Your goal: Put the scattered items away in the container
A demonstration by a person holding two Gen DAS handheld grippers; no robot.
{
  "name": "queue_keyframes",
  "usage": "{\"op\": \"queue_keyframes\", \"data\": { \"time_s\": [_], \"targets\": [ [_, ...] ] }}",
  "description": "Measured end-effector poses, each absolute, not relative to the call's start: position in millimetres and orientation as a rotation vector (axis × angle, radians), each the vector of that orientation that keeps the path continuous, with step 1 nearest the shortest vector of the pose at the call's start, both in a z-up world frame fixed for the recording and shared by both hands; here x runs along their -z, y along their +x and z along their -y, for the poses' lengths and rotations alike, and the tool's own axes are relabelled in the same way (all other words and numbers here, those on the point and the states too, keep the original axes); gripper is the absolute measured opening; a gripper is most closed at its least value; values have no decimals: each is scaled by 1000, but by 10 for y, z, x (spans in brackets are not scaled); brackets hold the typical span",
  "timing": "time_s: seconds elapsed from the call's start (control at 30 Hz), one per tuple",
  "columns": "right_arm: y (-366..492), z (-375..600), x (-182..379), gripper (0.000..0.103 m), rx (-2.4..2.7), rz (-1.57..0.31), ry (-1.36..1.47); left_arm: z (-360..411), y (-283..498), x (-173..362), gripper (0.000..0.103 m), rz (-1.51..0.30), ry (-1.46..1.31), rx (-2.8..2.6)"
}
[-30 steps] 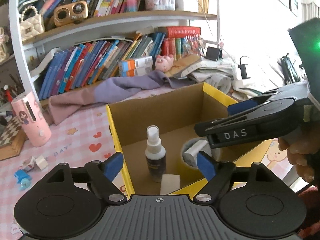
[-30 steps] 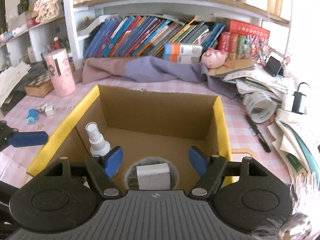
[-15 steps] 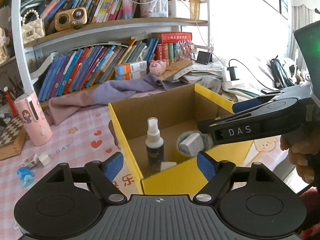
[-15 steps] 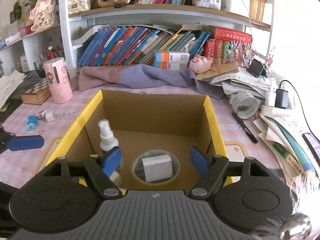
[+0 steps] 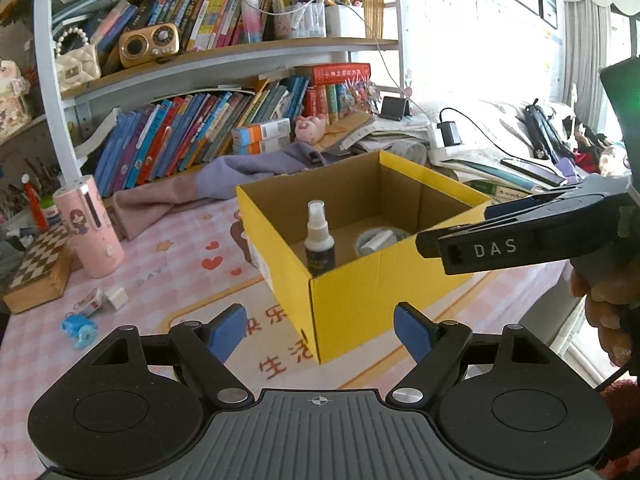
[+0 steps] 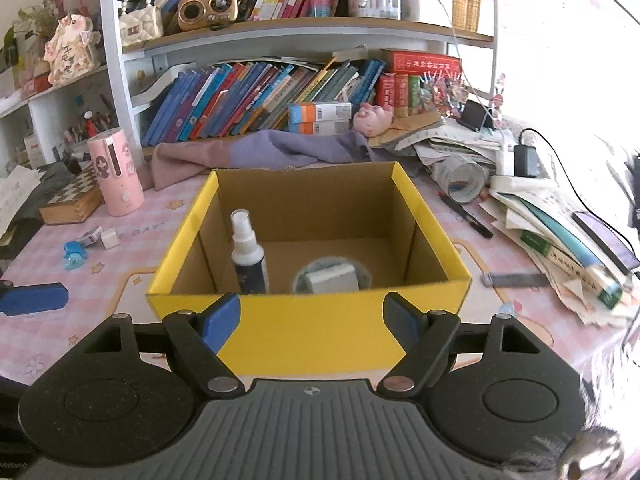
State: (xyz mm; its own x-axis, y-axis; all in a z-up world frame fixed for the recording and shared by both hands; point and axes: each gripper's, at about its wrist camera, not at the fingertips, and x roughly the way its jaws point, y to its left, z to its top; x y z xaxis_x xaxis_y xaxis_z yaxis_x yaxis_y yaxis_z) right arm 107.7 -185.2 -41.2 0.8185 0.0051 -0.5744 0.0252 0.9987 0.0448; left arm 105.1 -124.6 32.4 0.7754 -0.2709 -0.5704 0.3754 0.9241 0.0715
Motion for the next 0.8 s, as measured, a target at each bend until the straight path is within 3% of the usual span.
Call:
{"op": "queue_keyframes", "data": {
  "time_s": [0.8],
  "targets": [
    [315,1235,610,81,41,-695,35,718,400,-162,84,-660,119,343]
  ]
}}
